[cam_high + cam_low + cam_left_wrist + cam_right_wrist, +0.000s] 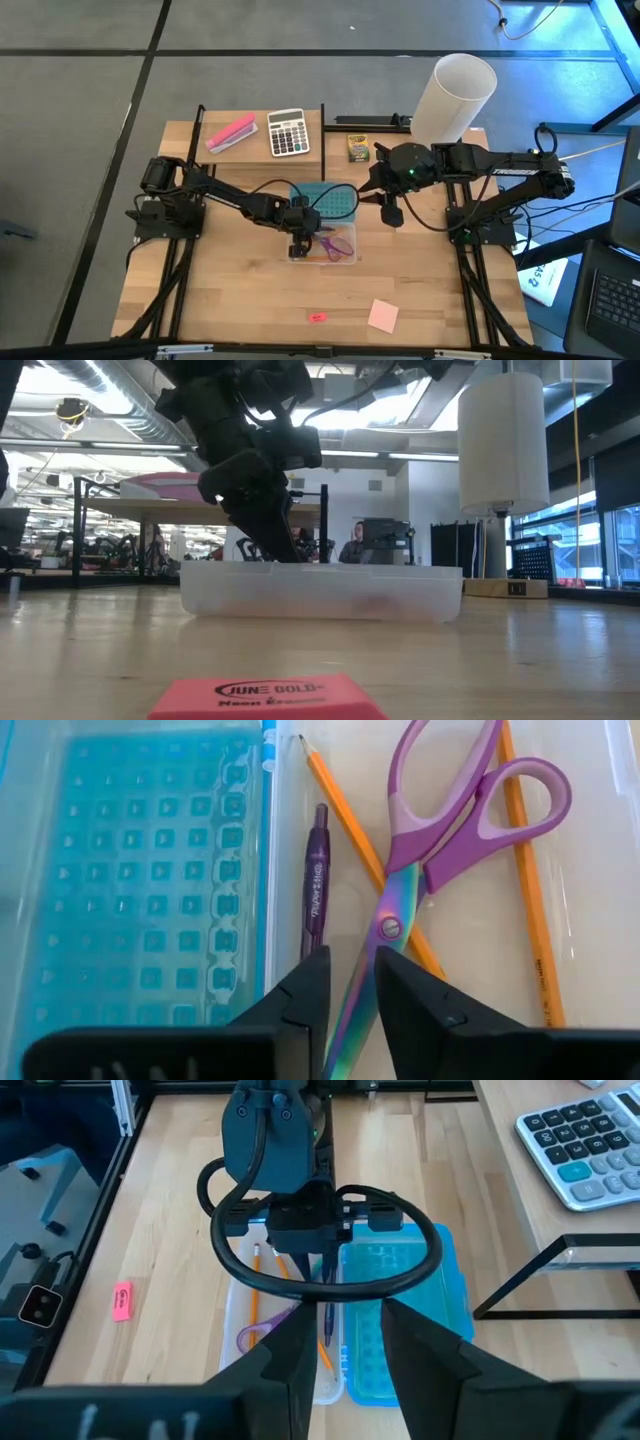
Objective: Pack school essentials
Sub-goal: Put the yellow crayon box into the blue supply box
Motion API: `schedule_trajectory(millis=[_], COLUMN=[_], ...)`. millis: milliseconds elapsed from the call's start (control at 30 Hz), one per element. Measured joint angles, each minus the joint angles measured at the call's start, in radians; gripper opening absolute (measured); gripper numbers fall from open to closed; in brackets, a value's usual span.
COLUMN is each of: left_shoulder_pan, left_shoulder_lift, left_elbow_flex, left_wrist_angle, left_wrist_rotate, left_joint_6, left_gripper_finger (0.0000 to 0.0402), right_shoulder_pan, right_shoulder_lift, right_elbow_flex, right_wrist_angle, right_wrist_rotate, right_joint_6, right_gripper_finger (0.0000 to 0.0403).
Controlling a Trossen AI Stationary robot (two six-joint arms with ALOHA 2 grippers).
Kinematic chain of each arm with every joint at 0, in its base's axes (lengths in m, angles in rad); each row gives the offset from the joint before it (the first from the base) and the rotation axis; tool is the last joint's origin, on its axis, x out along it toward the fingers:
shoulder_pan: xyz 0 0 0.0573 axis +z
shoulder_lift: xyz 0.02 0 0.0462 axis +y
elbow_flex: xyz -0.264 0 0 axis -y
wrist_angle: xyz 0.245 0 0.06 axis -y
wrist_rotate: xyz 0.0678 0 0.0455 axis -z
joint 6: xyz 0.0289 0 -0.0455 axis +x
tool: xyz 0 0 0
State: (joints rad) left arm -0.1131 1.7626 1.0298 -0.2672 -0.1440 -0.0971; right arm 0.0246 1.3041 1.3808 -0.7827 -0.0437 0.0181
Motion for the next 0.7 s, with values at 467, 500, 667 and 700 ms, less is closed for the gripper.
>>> schedule_trajectory(millis=[467, 500, 667, 700], left_shoulder_pan=[0.002, 0.002, 0.002, 0.001], left_shoulder_lift=[-0.103, -0.123, -0.233, -0.253], left_elbow_flex=[0.000, 0.000, 0.000, 0.000], left_wrist_angle=[-0.070, -0.078, -0.129, -0.133], left_wrist_rotate=[0.004, 0.004, 0.003, -0.001], left_joint_6=[-0.024, -0.028, -0.036, -0.049], left_gripper_finger=[0.0087, 0.0087, 0.0090, 0.0090], right_shoulder_pan=[0.000, 0.000, 0.001, 0.001], right_shoulder_lift=[-0.028, -0.034, -0.081, -0.090], right_elbow_flex=[0.000, 0.000, -0.001, -0.001], right_wrist_angle=[-0.069, -0.081, -0.112, -0.121], right_wrist_rotate=[-0.002, -0.002, 0.042, 0.069], right_joint_6=[0.032, 0.042, 0.112, 0.129], right_gripper_finger=[0.0116, 0.0116, 0.0116, 0.0116])
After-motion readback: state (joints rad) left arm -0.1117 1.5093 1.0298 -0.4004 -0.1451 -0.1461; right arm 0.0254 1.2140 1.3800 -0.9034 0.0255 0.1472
